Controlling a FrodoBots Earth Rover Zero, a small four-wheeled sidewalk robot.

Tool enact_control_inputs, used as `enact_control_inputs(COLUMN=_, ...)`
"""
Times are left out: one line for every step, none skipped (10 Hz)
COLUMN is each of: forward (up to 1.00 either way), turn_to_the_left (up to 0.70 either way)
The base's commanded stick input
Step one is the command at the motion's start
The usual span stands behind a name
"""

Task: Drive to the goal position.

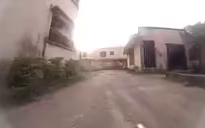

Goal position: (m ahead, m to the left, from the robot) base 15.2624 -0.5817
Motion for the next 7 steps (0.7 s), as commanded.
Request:
enact_control_inputs(forward=1.00, turn_to_the_left=0.00)
enact_control_inputs(forward=1.00, turn_to_the_left=0.00)
enact_control_inputs(forward=1.00, turn_to_the_left=0.00)
enact_control_inputs(forward=1.00, turn_to_the_left=0.00)
enact_control_inputs(forward=1.00, turn_to_the_left=0.00)
enact_control_inputs(forward=1.00, turn_to_the_left=0.00)
enact_control_inputs(forward=1.00, turn_to_the_left=0.00)
